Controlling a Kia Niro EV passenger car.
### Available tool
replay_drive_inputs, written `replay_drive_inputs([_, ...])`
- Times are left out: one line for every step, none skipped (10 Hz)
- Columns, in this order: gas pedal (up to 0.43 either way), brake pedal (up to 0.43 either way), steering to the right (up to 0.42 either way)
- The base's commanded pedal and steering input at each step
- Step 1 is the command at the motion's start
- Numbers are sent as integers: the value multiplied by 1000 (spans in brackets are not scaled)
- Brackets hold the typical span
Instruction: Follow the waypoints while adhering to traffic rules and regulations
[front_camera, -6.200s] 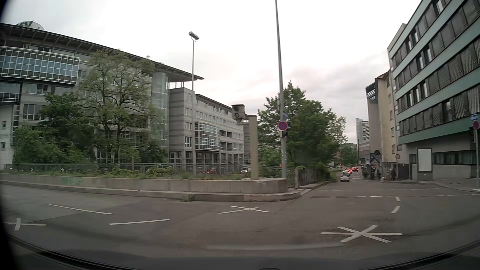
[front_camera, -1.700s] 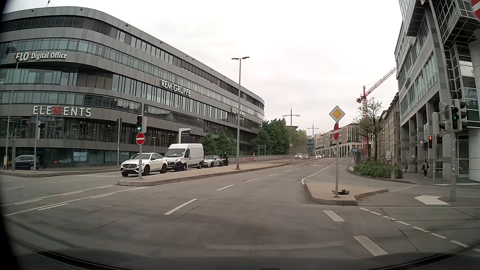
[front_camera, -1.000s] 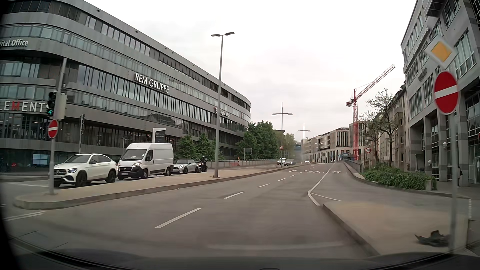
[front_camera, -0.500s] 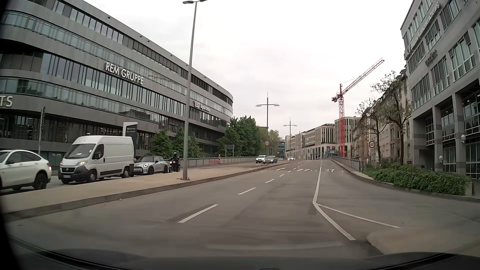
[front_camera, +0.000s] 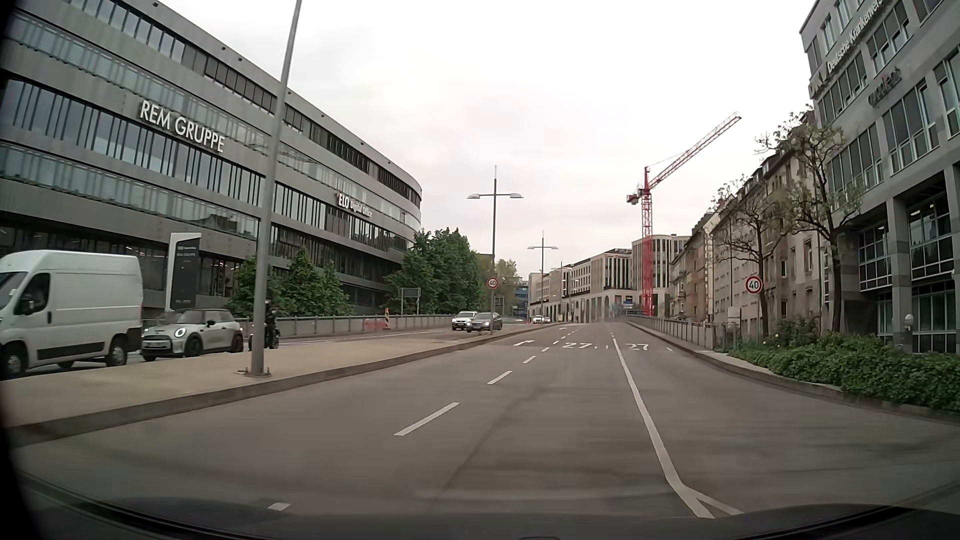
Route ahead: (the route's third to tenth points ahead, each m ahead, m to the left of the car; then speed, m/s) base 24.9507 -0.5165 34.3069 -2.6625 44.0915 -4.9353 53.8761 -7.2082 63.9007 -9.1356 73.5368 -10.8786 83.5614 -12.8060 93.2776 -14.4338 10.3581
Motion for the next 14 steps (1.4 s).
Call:
replay_drive_inputs([118, 0, 74])
replay_drive_inputs([118, 0, 73])
replay_drive_inputs([118, 0, 74])
replay_drive_inputs([118, 0, 72])
replay_drive_inputs([130, 0, 69])
replay_drive_inputs([138, 0, 62])
replay_drive_inputs([138, 0, 56])
replay_drive_inputs([138, 0, 50])
replay_drive_inputs([138, 0, 47])
replay_drive_inputs([138, 0, 45])
replay_drive_inputs([138, 0, 34])
replay_drive_inputs([138, 0, 24])
replay_drive_inputs([138, 0, 15])
replay_drive_inputs([138, 0, 9])
